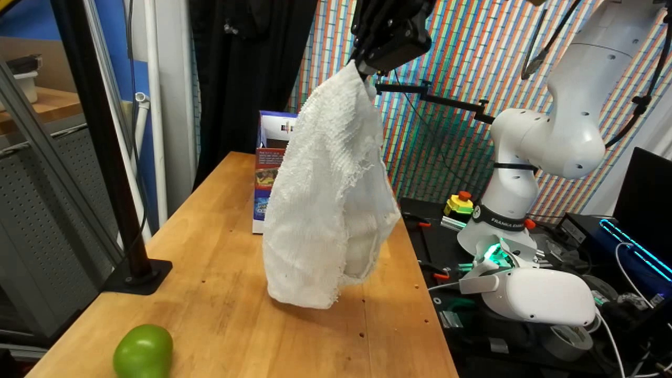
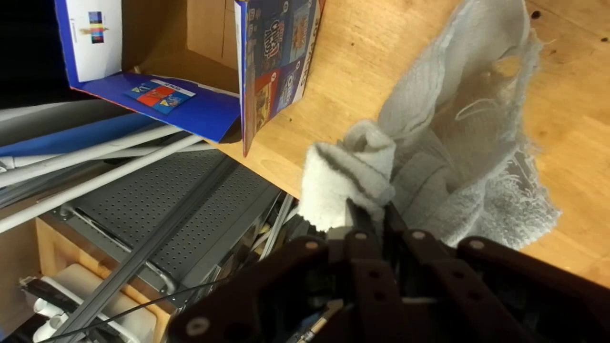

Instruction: Pick up the avocado and wrap it on the cloth, then pick up the cloth and put it in the box

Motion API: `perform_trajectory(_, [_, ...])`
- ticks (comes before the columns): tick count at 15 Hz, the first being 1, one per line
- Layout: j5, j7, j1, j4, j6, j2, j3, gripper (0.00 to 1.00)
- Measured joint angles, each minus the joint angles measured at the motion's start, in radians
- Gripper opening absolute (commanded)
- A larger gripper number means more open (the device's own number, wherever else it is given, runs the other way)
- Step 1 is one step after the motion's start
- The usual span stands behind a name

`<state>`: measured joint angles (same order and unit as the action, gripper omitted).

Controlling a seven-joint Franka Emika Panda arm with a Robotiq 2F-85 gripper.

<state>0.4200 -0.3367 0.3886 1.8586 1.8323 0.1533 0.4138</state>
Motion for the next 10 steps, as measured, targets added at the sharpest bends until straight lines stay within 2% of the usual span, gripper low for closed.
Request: perform_trajectory(10, [-0.001,-0.018,0.036,0.041,-0.093,0.03,0.116,0.07])
